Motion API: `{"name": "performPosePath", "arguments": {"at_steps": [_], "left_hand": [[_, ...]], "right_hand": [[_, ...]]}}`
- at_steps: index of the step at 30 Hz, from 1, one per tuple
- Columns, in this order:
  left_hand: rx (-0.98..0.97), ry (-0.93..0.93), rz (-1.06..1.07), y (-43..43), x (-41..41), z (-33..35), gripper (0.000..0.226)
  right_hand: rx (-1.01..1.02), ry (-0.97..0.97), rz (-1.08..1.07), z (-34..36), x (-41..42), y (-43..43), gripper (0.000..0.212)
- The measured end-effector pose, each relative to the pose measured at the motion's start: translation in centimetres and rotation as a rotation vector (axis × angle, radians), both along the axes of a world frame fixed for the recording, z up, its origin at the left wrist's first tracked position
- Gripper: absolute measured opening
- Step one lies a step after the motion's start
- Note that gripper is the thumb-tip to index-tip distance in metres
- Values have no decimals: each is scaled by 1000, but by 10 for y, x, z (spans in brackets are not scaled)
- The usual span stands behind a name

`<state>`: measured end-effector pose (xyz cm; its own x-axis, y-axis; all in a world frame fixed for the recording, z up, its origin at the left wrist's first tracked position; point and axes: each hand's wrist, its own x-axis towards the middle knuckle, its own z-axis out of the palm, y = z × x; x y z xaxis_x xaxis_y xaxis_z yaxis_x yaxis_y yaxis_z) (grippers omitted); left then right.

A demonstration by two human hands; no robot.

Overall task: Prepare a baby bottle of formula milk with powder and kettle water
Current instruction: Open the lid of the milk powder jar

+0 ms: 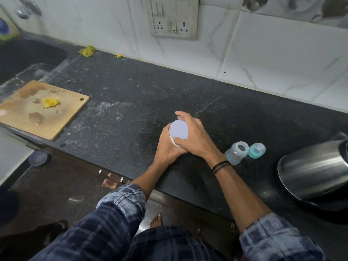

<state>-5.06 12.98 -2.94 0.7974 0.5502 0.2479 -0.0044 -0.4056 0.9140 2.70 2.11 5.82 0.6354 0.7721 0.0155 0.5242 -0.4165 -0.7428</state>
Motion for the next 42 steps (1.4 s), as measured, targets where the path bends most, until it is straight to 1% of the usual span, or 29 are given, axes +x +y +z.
{"name": "performPosePath", "arguments": {"at_steps": [4, 6, 8, 12, 15, 17, 20, 22, 25, 27, 30, 34, 37, 39, 42], "left_hand": [[13, 17, 33, -3, -5, -2, 84], [12, 7, 17, -2, -4, -4, 84], [-14, 17, 11, -1, -1, -5, 84], [-6, 41, 34, -2, -2, -6, 87], [15, -5, 24, -4, -4, -1, 81], [9, 4, 25, -4, -4, 4, 81], [-14, 17, 24, -3, -5, -1, 87], [-13, 18, 19, -2, -5, -5, 91], [3, 32, 32, -2, -3, -3, 89], [7, 6, 28, -2, -2, -1, 88], [5, 0, 30, -1, -3, -1, 89], [-24, -24, 16, 0, 0, 0, 89], [-55, -22, 2, 4, 4, -6, 83], [-84, 5, 15, 4, 4, -10, 87], [-49, 4, 35, 3, 2, -13, 88]], "right_hand": [[54, -49, -24, 0, 0, 3, 93], [17, -46, -44, -2, -2, 3, 92], [-11, -18, -15, -4, -3, 2, 92], [54, -34, -25, -4, -2, 3, 96], [22, -25, -48, -5, -1, 3, 91], [2, -13, -23, -6, 0, 1, 86], [11, -25, -18, -5, 2, 2, 93], [-11, -35, -24, -7, 2, 3, 91], [-44, -23, -16, -7, 5, 4, 85], [-38, 13, -14, -6, 8, 5, 88], [-2, 65, -12, -4, 10, 6, 92], [69, 65, -12, 0, 10, 1, 89], [184, 70, -38, 6, 13, -2, 81], [281, 74, -94, 7, 13, -8, 75], [364, 85, -179, 2, 9, -24, 69]]}}
